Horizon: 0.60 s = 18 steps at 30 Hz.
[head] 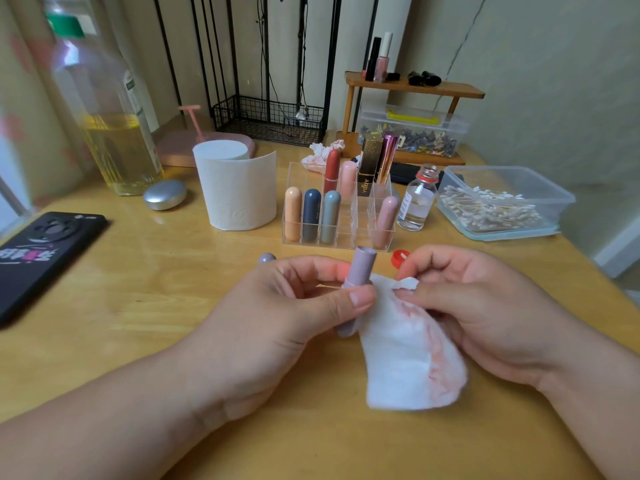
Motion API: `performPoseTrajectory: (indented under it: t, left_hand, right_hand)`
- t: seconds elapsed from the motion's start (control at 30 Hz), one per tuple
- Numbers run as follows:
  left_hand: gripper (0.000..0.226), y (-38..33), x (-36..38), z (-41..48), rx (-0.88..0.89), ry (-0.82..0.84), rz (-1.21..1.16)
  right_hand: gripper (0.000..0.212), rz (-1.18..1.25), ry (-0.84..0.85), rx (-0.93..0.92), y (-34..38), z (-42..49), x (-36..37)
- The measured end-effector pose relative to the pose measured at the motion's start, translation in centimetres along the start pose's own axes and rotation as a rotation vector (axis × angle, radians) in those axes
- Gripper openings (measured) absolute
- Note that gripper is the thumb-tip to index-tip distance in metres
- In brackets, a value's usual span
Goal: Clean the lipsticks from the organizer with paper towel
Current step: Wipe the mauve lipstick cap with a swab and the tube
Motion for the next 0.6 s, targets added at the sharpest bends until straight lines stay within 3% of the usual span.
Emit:
performPoseTrajectory:
  t: [0.1,0.23,0.33,0.43,0.6]
  left_hand:
    - [0.024,-0.1,0.1,-0.1,-0.022,0.034,-0.044]
    - [0.020,-0.1,0.3,-0.2,-0.038,0.116,0.002]
    - [0.027,0.5,0.0,0.0,-0.065,0.103,0.016]
    - [0.020,0.6,-0.1,0.1,-0.047,0.049,0.003]
    - [0.023,0.3,0.2,0.1,0.051,0.059,0.176]
  right_hand:
    - [0.014,0.175,0.032,0.026,0.0,0.1,0.4]
    - [0.018,0.045,-0.011,-0.018,-0.3,0.3,0.5]
    - [0.015,-0.028,0.018,-0.031,-0.4,0.3,0.7]
    - [0.026,0.012,-0.037,-0.042,-0.2,0.2,-0.3]
    - [0.045,-0.131,0.128,-0.101,0.3,-0.4,0.3]
Point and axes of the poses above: each hand's wrist, its own z-axis towards the middle knuckle, its own x-axis out of the palm, y = z × x, the point moved 3 cm from there along z, towards the middle knuckle, and after that the axes turned 14 degrees about -z, right-handed, at the moved point
